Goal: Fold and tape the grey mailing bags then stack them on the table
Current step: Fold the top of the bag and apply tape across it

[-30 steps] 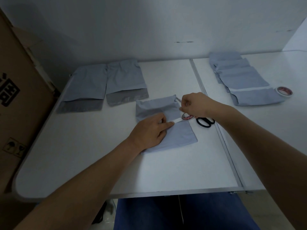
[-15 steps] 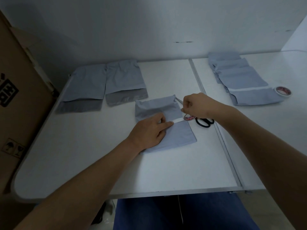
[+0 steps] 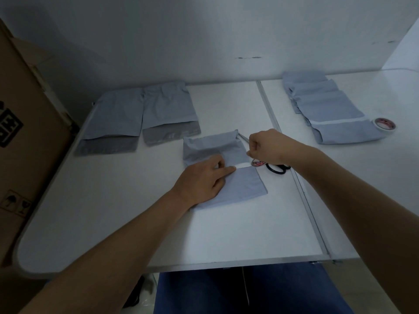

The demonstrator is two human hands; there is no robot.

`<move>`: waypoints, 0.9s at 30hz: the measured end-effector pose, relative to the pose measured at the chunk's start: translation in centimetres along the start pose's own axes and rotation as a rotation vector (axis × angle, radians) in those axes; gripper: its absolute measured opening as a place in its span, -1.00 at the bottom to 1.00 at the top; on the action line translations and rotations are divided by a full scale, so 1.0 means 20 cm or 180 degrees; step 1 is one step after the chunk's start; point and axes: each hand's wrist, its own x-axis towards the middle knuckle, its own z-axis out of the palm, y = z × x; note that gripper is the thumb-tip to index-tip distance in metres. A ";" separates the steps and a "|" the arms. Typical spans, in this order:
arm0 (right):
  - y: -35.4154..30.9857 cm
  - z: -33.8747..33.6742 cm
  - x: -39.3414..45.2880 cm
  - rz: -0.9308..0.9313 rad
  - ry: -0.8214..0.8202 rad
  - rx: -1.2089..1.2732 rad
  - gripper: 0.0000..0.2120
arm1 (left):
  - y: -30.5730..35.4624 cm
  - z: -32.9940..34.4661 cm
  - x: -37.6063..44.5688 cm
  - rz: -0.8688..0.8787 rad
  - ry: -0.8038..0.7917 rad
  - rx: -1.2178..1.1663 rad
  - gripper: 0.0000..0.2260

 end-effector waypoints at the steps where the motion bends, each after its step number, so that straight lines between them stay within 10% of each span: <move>1: 0.00 0.00 0.00 0.0024 -0.0001 -0.0002 -0.88 | 0.00 0.00 0.00 -0.0003 -0.0008 0.0001 -0.67; 27: 0.05 0.04 -0.05 0.0272 -0.0067 0.1593 -0.84 | 0.02 0.03 0.09 0.0330 -0.0118 0.0081 -0.68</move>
